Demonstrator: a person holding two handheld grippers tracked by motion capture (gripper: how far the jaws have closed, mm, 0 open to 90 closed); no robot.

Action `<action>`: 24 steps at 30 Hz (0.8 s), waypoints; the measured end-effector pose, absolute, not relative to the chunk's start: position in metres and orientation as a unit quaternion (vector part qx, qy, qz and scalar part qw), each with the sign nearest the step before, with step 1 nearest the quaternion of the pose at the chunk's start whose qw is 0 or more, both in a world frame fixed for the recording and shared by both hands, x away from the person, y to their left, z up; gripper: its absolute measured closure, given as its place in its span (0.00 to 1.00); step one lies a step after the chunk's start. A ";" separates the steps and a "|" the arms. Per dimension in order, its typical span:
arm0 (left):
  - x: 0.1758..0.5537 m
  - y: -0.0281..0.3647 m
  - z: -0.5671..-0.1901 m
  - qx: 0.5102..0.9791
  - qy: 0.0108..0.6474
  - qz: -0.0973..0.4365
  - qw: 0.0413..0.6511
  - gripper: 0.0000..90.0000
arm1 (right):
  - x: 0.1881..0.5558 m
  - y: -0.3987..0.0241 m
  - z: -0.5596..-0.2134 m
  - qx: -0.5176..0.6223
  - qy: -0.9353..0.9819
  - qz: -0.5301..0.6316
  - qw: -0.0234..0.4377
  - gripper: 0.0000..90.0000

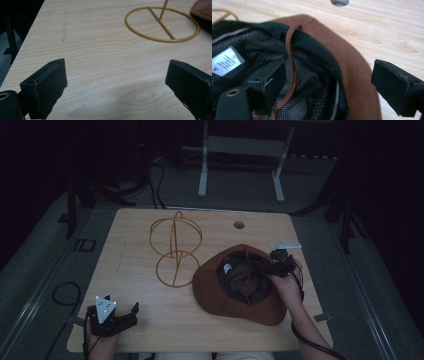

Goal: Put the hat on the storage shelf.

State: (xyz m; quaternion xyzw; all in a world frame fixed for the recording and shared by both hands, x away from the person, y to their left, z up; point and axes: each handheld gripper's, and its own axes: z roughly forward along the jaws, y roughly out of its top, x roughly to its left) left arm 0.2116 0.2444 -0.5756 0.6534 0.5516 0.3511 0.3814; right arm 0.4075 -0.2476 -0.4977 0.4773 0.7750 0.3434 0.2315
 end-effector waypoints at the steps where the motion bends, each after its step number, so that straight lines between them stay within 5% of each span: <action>1: 0.212 0.244 -0.576 0.655 0.551 0.350 0.379 0.05 | 0.409 -0.245 -0.500 0.480 0.775 0.339 0.234 0.14; 15: 0.217 0.233 -0.580 0.681 0.546 0.327 0.361 0.06 | 0.429 -0.242 -0.533 0.513 0.785 0.269 0.221 0.26; 19: 0.218 0.232 -0.580 0.683 0.549 0.319 0.360 0.06 | 0.430 -0.241 -0.542 0.520 0.783 0.260 0.221 0.45; 24: 0.220 0.228 -0.582 0.687 0.551 0.309 0.360 0.07 | 0.426 -0.237 -0.545 0.490 0.799 0.210 0.278 0.79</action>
